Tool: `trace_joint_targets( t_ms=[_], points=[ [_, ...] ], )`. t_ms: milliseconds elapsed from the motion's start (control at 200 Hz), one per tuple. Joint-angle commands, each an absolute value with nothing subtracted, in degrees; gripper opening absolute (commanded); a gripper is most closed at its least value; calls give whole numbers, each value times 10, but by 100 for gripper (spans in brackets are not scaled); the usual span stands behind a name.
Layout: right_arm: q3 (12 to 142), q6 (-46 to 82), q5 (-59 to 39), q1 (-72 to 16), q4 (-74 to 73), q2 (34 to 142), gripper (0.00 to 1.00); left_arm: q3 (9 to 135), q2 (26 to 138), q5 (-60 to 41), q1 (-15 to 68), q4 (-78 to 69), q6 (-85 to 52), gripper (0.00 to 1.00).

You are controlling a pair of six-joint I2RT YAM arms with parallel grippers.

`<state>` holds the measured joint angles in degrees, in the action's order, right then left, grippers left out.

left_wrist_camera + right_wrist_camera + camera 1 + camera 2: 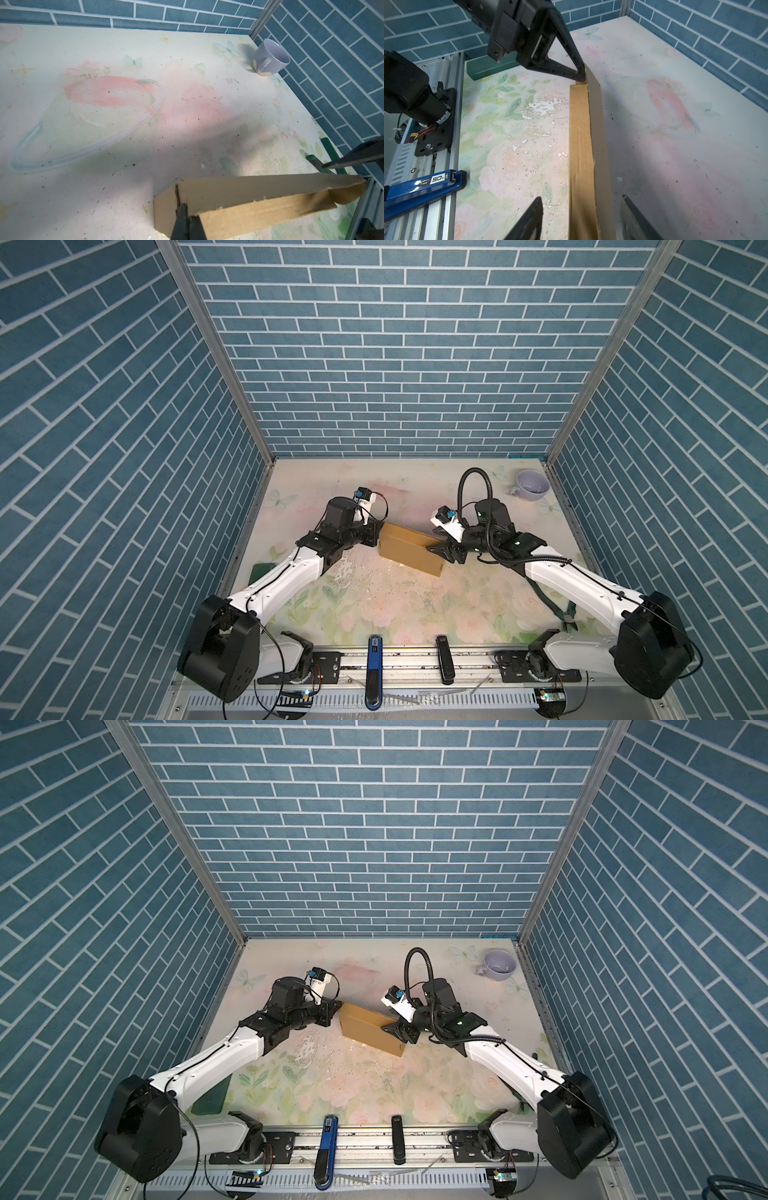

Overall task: Fold the paper box
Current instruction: 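Open the right gripper and lift it off the box's other end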

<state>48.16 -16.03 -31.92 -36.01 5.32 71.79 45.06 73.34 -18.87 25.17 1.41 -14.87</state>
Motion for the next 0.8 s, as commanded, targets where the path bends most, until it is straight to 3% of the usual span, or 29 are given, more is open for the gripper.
trace_joint_targets(
  t_ms=[0, 225, 435, 795],
  points=[
    [506, -137, -321, -363, 47, 681, 59, 436, 725, -186, 257, 35, -155, 5],
    [507, -108, -272, -363, 53, 632, 58, 435, 725, -187, 257, 36, -155, 5],
    [492, -51, -222, -363, 49, 611, 51, 433, 722, -181, 257, 33, -156, 5],
    [546, 195, -101, -363, 120, 629, 51, 416, 713, -168, 258, 18, -162, 4]
  ],
)
